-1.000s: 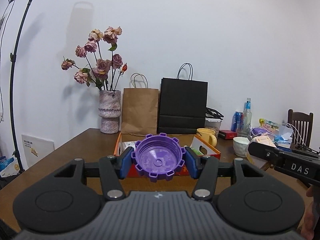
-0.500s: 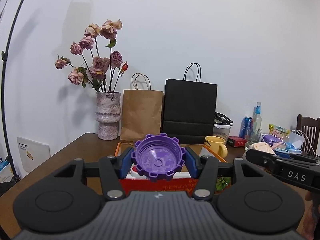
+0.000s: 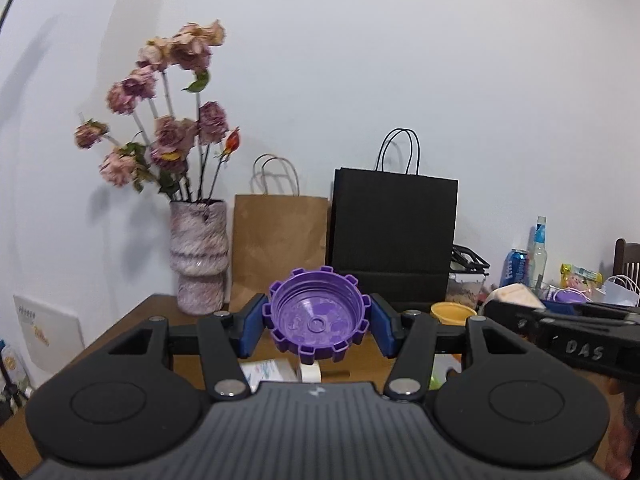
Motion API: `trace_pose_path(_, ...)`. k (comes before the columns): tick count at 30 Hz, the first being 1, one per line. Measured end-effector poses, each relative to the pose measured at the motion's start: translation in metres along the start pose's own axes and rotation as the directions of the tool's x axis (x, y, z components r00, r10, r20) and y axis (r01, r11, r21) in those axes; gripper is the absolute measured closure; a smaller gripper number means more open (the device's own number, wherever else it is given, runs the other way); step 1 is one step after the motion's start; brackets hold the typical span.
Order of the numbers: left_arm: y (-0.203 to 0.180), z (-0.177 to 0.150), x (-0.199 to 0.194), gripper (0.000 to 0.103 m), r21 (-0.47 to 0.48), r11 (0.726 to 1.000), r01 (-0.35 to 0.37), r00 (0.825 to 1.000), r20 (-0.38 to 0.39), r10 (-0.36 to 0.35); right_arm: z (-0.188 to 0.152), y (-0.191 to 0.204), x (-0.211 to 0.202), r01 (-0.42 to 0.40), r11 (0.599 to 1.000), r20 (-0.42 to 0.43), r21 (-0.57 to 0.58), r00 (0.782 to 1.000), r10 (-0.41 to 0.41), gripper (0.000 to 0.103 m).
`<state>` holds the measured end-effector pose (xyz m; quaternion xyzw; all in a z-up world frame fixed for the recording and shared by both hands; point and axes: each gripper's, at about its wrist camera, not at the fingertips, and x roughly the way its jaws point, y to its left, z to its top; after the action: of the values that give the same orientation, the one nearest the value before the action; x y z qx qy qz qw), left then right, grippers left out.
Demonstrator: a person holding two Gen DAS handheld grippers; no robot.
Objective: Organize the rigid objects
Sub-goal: 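Lift the purple cap and cream cube and carry both toward the box, then lower the purple cap into the box while the right tool drops the cream cube in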
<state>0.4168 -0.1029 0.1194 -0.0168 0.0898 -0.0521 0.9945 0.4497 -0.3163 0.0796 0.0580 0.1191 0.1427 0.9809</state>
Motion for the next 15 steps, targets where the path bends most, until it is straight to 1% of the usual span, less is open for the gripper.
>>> trace_pose_path(5, 0.001, 0.011, 0.042, 0.048, 0.017, 1.0, -0.002, 1.0, -0.007, 0.002, 0.008, -0.004, 0.046, 0.002, 1.0, -0.025, -0.001, 1.0, -0.002, 0.062)
trace_pose_path(8, 0.001, 0.015, 0.068, 0.048, 0.016, 1.0, 0.002, 1.0, -0.024, -0.001, 0.014, -0.009, 0.07, 0.004, 1.0, -0.039, 0.004, 0.999, -0.004, 0.062)
trace_pose_path(10, 0.003, 0.018, 0.089, 0.048, 0.0, 1.0, 0.011, 0.999, -0.049, -0.011, 0.017, -0.012, 0.084, 0.009, 1.0, -0.055, 0.0, 0.998, -0.009, 0.062)
trace_pose_path(12, 0.004, 0.021, 0.107, 0.048, -0.012, 1.0, 0.021, 0.997, -0.073, -0.021, 0.02, -0.017, 0.099, 0.003, 1.0, -0.082, 0.007, 0.997, -0.002, 0.062)
trace_pose_path(15, 0.005, 0.025, 0.138, 0.048, -0.018, 0.999, 0.03, 0.992, -0.124, -0.032, 0.024, -0.028, 0.124, -0.001, 0.999, -0.163, 0.035, 0.987, 0.007, 0.062)
